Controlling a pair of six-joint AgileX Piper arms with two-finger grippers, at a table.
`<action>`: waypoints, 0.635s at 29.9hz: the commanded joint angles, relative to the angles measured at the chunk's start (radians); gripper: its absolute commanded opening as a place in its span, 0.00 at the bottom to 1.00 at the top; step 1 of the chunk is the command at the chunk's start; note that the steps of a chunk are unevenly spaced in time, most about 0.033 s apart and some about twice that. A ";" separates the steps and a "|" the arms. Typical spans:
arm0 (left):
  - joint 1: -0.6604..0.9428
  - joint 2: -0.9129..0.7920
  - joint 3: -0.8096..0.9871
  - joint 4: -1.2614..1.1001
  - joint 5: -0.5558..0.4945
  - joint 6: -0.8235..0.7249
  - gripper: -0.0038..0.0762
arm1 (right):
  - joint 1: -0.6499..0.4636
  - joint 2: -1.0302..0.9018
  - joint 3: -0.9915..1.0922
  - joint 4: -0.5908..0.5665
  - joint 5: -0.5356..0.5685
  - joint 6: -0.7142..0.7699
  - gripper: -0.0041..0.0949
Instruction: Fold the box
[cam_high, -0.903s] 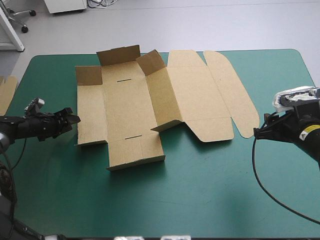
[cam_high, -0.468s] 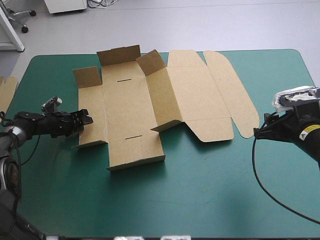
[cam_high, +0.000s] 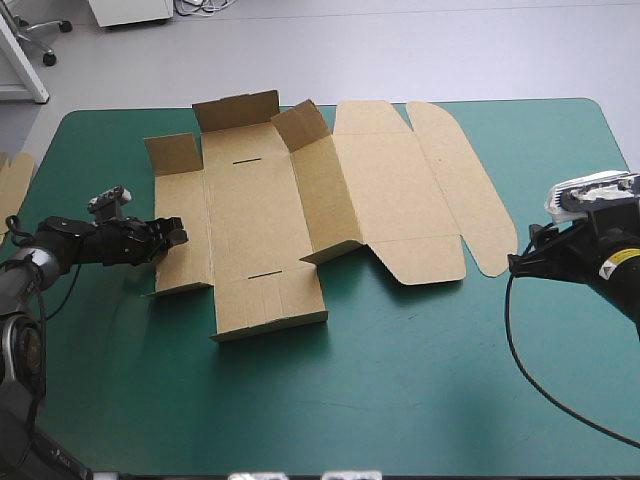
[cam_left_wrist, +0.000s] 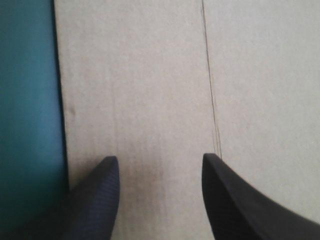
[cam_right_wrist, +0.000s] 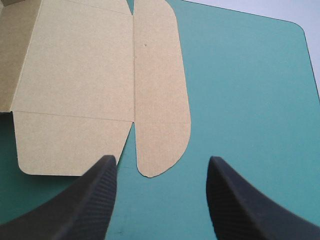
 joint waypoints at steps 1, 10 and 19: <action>0.002 -0.101 -0.048 -0.029 -0.026 0.008 0.51 | -0.009 -0.004 -0.034 -0.017 -0.064 -0.008 0.56; 0.003 -0.310 -0.074 0.065 -0.056 -0.043 0.51 | -0.009 -0.004 -0.034 -0.020 -0.059 -0.008 0.56; 0.079 -0.455 -0.076 0.308 0.048 -0.237 0.51 | -0.009 -0.004 -0.034 -0.020 -0.053 -0.008 0.56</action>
